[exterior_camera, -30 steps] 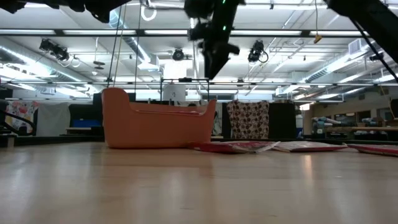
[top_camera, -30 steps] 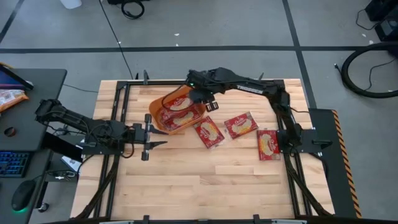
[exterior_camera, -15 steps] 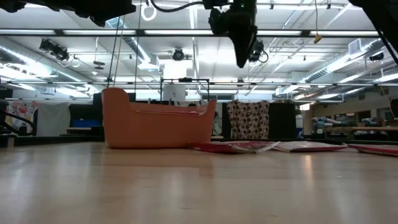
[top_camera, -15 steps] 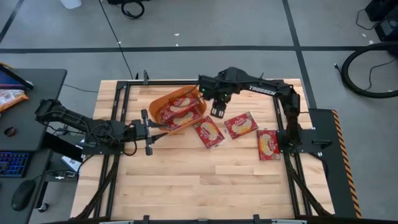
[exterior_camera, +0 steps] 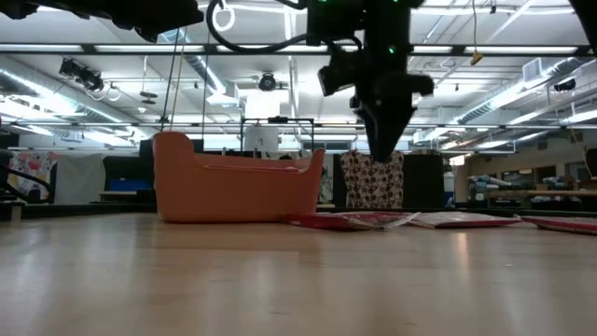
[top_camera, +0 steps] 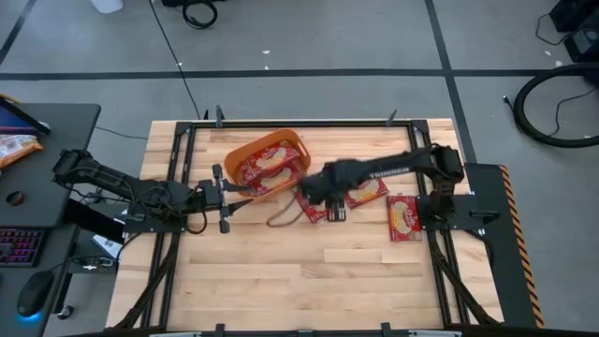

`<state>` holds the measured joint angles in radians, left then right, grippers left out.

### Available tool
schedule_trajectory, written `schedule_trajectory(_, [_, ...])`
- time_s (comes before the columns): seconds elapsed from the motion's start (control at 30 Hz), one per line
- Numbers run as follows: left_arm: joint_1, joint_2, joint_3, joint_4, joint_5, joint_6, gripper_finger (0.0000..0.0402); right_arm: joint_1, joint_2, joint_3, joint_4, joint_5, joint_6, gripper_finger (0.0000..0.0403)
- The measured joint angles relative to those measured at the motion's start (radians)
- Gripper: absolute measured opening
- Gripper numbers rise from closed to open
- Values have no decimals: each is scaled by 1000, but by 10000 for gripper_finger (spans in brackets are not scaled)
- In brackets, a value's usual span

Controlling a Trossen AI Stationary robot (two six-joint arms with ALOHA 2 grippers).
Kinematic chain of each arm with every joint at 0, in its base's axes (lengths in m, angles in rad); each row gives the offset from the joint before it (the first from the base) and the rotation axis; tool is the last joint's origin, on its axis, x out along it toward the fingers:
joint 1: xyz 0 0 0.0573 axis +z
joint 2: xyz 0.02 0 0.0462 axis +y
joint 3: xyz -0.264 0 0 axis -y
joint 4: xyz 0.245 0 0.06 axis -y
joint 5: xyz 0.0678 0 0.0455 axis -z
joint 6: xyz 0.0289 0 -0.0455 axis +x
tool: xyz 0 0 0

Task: Sort popcorn bags into baskets
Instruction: Put the red popcorn bag into the orange bin

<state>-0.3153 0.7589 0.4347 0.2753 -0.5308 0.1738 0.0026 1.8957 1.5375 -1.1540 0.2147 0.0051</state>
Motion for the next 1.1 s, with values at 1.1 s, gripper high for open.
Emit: schedule_trajectory(1.1, [0,0,0,-5,0,-31,141,266,-58,-581,1158,209,-190,160])
